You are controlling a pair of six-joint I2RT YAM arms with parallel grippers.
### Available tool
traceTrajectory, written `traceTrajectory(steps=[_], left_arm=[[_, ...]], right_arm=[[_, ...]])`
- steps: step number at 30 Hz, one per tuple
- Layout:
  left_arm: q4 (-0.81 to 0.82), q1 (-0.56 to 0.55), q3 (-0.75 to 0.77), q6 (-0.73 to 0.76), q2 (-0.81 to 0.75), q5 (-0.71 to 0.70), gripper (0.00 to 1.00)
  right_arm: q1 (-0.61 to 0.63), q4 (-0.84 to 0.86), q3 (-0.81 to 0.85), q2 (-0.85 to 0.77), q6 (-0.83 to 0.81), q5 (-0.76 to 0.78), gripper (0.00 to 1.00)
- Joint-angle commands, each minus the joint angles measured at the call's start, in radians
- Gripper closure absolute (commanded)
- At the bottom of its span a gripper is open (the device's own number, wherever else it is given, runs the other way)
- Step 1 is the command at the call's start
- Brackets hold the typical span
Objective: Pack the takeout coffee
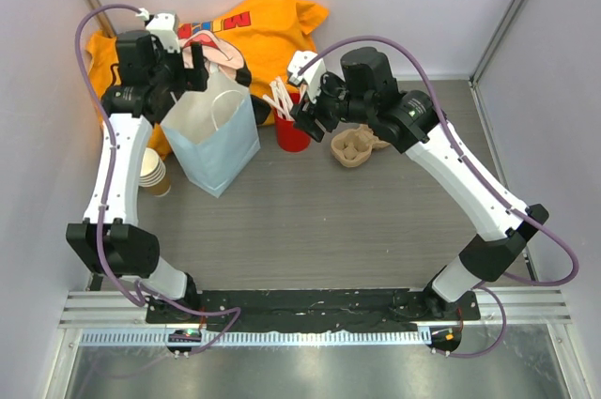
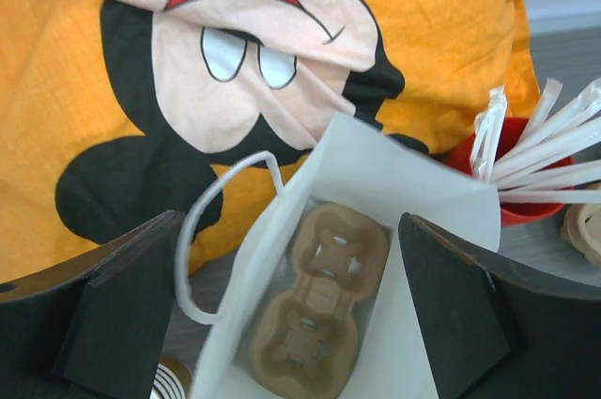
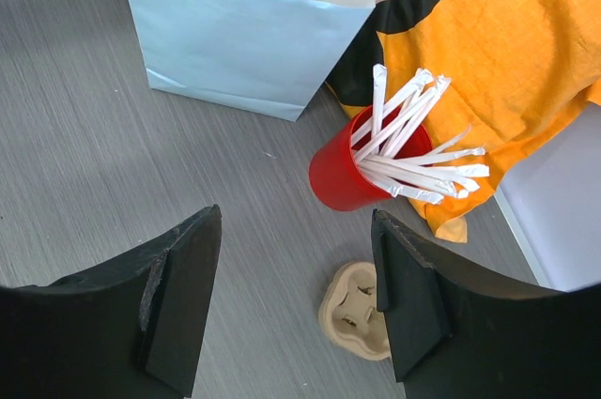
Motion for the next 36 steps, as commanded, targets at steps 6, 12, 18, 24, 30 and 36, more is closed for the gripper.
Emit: traceTrajectory(steps=[6,12,18,24,30,36], left_arm=[[0.077,0.065,0.102,0.012,-0.168,0.008,0.00],[-0.122,0.081,0.037,0.112,-0.275,-0.133,0.00],[-0.144,0.176,-0.218,0.071,-0.341,-0.200,0.00],[-0.139,0.236,-0.287,0.042,-0.309,-0.200,0.00],[-0.146,0.293,-0.309,0.031,-0.259,-0.202,0.00],[-0.136,0.324,-0.335,-0.001,-0.222,-0.197,0.00]], right_arm=[[-0.018,0.032,0.026,-0.026,0.034,0.038,0.30],[-0.047,0.037,0.055,-0.035,0.071,0.066,0.29],[-0.073,0.037,0.057,-0.041,0.094,0.046,0.08],[-0.105,0.038,0.054,-0.055,0.109,0.034,0.00],[-0.131,0.057,0.005,-0.075,0.121,0.027,0.00],[-0.136,0.068,-0.003,-0.065,0.132,0.023,0.00]])
